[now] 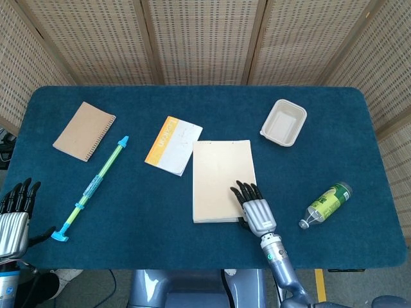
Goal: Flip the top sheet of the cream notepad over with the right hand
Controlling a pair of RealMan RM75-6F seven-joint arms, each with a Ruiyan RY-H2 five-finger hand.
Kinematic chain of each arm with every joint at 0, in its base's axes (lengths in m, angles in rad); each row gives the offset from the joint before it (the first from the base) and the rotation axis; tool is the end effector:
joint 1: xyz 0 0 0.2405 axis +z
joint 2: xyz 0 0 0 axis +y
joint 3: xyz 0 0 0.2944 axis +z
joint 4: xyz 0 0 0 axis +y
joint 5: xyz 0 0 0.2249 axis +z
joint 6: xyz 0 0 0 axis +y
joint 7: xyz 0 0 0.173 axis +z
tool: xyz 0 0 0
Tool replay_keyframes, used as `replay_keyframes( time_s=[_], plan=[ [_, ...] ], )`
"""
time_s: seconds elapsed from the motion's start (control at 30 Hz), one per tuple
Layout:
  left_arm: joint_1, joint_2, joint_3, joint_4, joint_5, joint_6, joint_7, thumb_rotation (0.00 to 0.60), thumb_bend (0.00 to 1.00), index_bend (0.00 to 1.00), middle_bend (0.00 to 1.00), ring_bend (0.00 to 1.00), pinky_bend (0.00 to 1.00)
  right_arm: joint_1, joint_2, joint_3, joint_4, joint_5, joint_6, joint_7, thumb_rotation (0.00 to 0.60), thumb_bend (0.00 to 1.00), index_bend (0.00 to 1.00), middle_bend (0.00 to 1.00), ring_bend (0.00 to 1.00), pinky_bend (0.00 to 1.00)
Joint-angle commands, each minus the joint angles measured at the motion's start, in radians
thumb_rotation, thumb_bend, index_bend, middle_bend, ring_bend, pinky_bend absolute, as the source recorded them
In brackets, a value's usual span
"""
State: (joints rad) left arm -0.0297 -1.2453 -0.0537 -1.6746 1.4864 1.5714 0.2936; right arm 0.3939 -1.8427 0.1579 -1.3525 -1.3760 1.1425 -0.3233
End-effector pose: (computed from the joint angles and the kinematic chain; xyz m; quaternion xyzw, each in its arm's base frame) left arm -0.3339 0.1942 0.1276 -0.5822 -0.3552 -0.3585 0.6375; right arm -0.2066 -0.2992 -0.1097 0.6739 -0.4338 0.4136 0.4320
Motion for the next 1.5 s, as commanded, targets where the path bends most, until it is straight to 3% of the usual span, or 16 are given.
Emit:
replay_keyframes(
  time_s=[0.03, 0.37, 0.47, 0.53, 0.7, 0.87, 1.5],
  plan=[
    [-0.001, 0.0, -0.001, 0.0, -0.002, -0.002, -0.002, 0.6, 0.0, 0.0, 0.0, 0.0, 0.09, 0.022, -0.004, 0.023, 0.001, 0.015, -0.013, -0.014, 0.6, 0.66, 0.14, 0.0, 0.0, 0.0],
    [-0.003, 0.0, -0.002, 0.002, -0.01, -0.01, -0.005, 0.6, 0.0, 0.0, 0.0, 0.0, 0.09, 0.078, 0.011, 0.076, -0.035, 0.054, -0.042, -0.052, 0.6, 0.67, 0.16, 0.0, 0.0, 0.0],
    [-0.004, 0.001, -0.001, 0.001, -0.008, -0.01, -0.005, 0.6, 0.0, 0.0, 0.0, 0.0, 0.09, 0.096, 0.013, 0.089, -0.04, 0.065, -0.055, -0.05, 0.6, 0.75, 0.22, 0.0, 0.0, 0.13],
    [-0.003, 0.001, -0.001, 0.0, -0.009, -0.01, -0.007, 0.6, 0.0, 0.0, 0.0, 0.0, 0.09, 0.105, 0.012, 0.096, -0.038, 0.06, -0.05, -0.038, 0.6, 0.79, 0.29, 0.06, 0.03, 0.26],
    [-0.005, 0.001, 0.0, 0.002, -0.01, -0.014, -0.009, 0.6, 0.0, 0.0, 0.0, 0.0, 0.09, 0.109, 0.005, 0.087, -0.006, 0.027, -0.011, 0.008, 0.6, 0.86, 0.51, 0.39, 0.33, 0.5],
    [-0.006, -0.002, 0.003, 0.0, -0.008, -0.016, -0.004, 0.6, 0.0, 0.0, 0.0, 0.0, 0.09, 0.096, 0.012, 0.059, 0.022, -0.019, 0.038, 0.08, 0.6, 0.92, 0.61, 0.51, 0.47, 0.64],
    [-0.009, -0.005, 0.008, -0.003, -0.008, -0.024, -0.004, 0.6, 0.0, 0.0, 0.0, 0.0, 0.09, 0.107, 0.249, -0.077, -0.119, -0.116, -0.047, 0.141, 0.6, 0.93, 0.62, 0.53, 0.49, 0.65]
  ],
)
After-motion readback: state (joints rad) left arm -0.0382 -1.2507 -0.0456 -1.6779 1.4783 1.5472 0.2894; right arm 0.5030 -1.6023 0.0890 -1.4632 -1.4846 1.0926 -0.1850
